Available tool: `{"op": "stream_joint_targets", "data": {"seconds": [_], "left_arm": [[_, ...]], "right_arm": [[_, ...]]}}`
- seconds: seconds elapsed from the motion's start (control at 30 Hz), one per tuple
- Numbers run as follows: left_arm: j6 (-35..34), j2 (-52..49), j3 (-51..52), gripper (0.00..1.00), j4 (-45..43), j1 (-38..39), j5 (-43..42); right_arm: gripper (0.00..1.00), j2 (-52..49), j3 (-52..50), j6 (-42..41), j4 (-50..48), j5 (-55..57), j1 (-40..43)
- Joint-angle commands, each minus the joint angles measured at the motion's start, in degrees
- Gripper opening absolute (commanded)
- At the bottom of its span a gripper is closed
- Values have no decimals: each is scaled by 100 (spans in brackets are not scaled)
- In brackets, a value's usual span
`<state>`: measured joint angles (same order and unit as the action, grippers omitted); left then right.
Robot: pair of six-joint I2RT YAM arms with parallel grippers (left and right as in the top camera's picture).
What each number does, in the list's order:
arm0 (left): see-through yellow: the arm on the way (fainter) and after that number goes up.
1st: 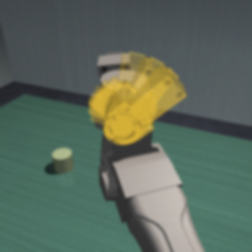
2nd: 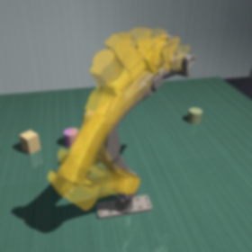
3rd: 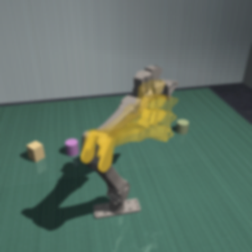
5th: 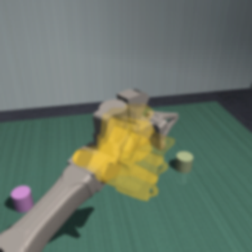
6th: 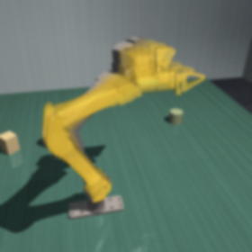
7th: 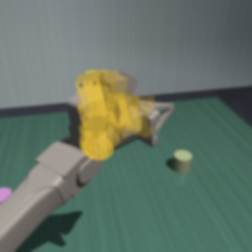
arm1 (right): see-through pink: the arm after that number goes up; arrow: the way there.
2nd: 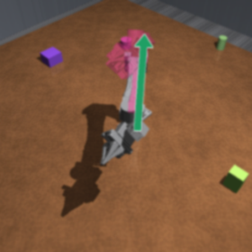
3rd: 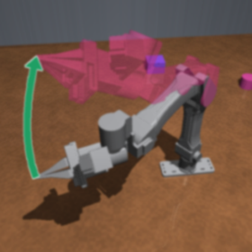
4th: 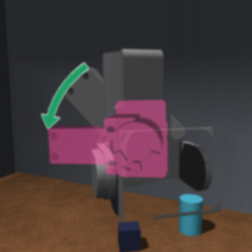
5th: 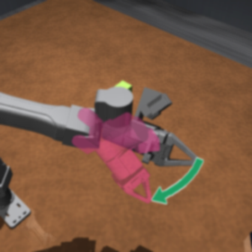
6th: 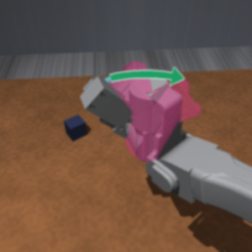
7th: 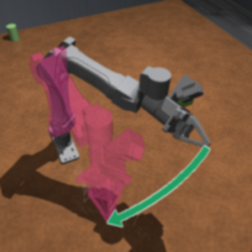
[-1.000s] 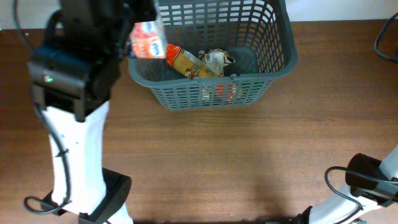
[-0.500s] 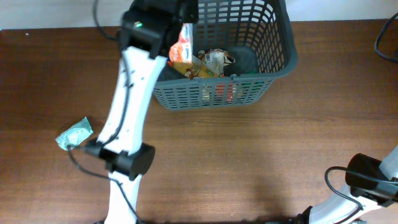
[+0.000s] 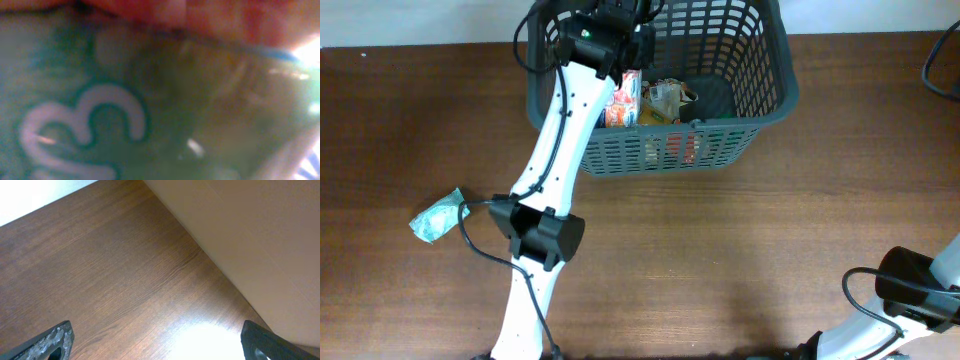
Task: Pack container
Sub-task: 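Lower the tissue strip into the basket and open the left gripper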
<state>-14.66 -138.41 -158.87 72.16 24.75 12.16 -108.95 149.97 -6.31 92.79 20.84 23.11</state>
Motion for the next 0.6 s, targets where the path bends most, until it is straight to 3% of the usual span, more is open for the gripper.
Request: {"op": "stream_joint_targets", "data": {"seconds": [0.0,0.13,0.2,0.23,0.3,0.37,0.57], "left_arm": [[-76,-149,-48,9,136,24,-44],[-76,-269,-48,9,310,24,-44],[-76,-308,-48,14,337,24,-44],[-76,-319,-48,24,348,24,-44],[-76,-323,-48,53,358,24,-44],[-76,-323,-48,70,352,24,-44],[-72,-323,-52,87,339,24,-39]], "right_arm": [[99,-20,-17,-85,-17,-33,15],[99,-20,-17,-85,-17,-33,15],[99,-20,-17,-87,-17,-33,15],[99,-20,-17,-85,-17,-33,15],[99,-20,-17,-85,-17,-33,15],[99,-20,-17,-85,-17,-33,15],[99,-20,-17,-85,-17,-33,15]]}}
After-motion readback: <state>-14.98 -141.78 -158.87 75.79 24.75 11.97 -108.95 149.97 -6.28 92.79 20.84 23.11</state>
